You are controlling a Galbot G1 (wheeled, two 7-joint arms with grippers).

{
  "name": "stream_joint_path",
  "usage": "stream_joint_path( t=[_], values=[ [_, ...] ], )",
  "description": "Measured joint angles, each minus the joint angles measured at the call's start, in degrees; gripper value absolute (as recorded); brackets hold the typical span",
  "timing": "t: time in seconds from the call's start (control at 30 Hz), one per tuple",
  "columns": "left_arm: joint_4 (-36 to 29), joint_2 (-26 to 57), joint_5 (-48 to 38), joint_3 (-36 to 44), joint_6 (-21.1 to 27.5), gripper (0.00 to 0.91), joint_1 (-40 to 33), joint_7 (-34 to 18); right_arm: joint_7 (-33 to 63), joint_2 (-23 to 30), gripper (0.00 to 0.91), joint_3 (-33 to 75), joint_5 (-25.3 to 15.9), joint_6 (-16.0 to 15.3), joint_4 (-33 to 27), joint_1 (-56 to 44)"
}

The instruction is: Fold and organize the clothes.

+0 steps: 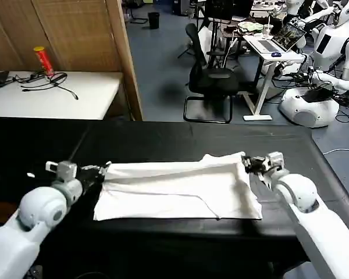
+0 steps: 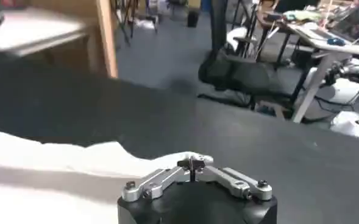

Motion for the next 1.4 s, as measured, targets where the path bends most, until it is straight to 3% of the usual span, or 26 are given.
stream_joint_path(
  t=[0.27,0.3,0.33,0.37,0.67,0.83,1.07,1.4],
  values=[
    [-1.12,-1.05,5.27,-0.73,-0.11,0.0,6.15,1.07,-0.06,-0.16,0.02,0.79,-0.38,-0.31,0.79,-3.73],
    [-1.08,-1.18,5.47,-0.87,-0.12,0.137,6.7,1.08,-0.07,-0.15,0.098,1.02,-0.04,-0.46,1.03,-4.14],
    [-1.02,-1.26,5.72,-0.95,-0.14,0.644,7.2,1.12,0.05,-0.15,0.205,1.31,0.54,-0.71,1.28,-4.53],
    [-0.89,-1.41,6.17,-0.99,-0.2,0.878,7.67,1.11,0.08,-0.15,0.878,1.64,0.89,-1.05,1.64,-4.94],
    [-2.6,-3.22,9.97,-2.55,0.5,0.878,10.49,0.94,0.57,-0.05,0.878,6.65,2.96,-1.35,6.48,-8.52],
    [-4.48,-4.24,10.12,-5.04,1.17,0.878,11.81,1.36,4.49,1.78,0.878,8.45,5.42,-1.18,6.22,-7.15],
    [-1.3,-7.39,2.61,-7.77,-2.42,0.878,7.4,-0.74,6.21,7.13,0.878,5.9,1.83,5.37,-1.43,0.24],
    [8.26,-12.95,-0.92,-5.55,-2.23,0.878,0.86,-1.71,7.09,14.29,0.878,3.01,1.56,7.19,-13.15,6.9]
  ],
)
